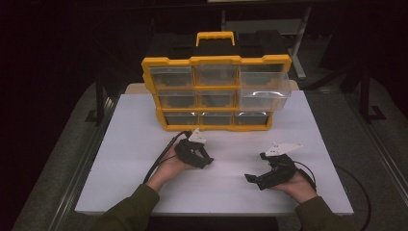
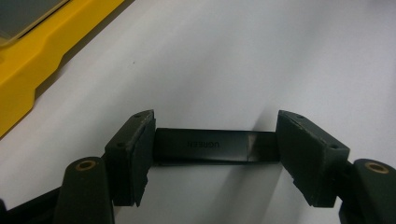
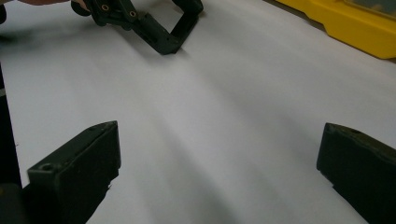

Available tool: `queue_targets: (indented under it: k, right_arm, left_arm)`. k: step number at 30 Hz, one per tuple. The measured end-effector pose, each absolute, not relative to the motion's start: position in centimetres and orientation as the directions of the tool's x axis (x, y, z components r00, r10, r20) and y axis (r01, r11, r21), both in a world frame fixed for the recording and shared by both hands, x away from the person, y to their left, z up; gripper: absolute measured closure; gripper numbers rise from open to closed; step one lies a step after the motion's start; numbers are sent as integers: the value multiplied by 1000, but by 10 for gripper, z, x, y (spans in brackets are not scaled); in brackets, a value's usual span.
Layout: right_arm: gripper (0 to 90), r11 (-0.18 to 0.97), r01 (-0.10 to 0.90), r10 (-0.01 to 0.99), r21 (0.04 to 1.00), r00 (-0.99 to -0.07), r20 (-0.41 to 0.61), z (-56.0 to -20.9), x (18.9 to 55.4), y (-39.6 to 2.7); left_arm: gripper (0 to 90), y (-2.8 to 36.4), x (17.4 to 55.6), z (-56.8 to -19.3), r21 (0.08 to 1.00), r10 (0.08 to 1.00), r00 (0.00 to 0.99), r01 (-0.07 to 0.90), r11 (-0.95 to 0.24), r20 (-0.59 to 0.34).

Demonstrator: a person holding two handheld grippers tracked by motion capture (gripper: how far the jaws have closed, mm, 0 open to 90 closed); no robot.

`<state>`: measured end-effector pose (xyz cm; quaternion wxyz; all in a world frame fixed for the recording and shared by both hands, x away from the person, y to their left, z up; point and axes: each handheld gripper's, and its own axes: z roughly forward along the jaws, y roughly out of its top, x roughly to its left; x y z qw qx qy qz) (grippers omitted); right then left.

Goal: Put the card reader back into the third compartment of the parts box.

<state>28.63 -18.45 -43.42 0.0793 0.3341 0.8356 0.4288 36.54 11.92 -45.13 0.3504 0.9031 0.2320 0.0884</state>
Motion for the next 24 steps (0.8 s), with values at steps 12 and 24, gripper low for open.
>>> queue_targets:
  k: [12,24]
  right_arm:
    - [0,409,489,624,771,-766,154,-434,286,-184]
    - [0,411,486,622,771,-768,152,-434,286,-184]
  left_arm:
    - [303,124,368,-449,682,470,882,369,-632,-41]
    - [303,130,366,-438,704,437,898,340,-623,-48]
